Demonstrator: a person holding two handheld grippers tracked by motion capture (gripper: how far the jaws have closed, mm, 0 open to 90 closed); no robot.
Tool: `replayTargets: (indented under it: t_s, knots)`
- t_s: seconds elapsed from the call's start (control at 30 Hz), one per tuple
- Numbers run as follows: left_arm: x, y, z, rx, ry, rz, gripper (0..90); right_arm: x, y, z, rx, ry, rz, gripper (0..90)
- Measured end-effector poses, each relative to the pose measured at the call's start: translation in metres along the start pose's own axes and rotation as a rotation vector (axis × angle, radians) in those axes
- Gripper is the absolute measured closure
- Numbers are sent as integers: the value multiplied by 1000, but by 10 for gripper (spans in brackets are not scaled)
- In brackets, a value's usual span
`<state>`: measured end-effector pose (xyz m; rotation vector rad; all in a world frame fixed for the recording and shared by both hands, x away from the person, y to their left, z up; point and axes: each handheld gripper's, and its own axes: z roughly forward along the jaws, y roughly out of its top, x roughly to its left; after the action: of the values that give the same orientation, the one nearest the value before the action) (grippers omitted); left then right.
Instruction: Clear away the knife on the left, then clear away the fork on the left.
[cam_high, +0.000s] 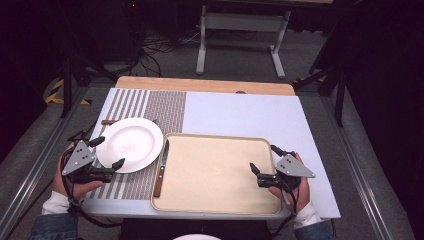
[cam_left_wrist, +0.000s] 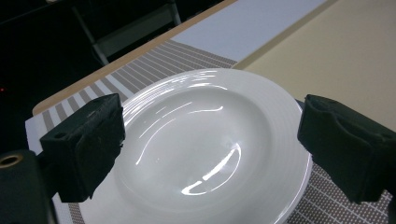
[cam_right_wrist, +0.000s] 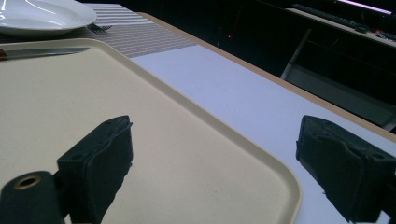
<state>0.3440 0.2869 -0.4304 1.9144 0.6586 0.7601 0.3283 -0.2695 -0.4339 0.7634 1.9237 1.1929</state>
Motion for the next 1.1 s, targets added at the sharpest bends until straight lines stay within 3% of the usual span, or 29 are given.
replayTargets:
  t_s: [0.2,0.33,0.47,0.77,0.83,0.9,0.97,1.03,1.1]
  knots:
    - [2,-1,2,4,3,-18,97,1,2,-3,-22,-16,-3,119]
    - [5,1,5,-8,4,-42,99,1,-1,-4,-7,-12,-7,118]
    - [7,-1,6,4,-7,-64,106,-2,-1,-5,-10,-13,13,118]
    - [18,1,5,26,15,-58,124,1,-3,-8,-1,-19,5,117]
    - [30,2,7,34,12,-58,125,1,-3,-10,4,-25,13,117]
    - [34,2,8,39,7,-64,116,2,-3,-10,4,-27,10,117]
    - [53,3,15,74,6,-60,112,2,-3,-11,7,-30,6,117]
    - [59,4,18,78,1,-66,113,2,-3,-11,11,-32,12,117]
    - [77,10,24,101,5,-70,113,1,-3,-11,13,-30,19,118]
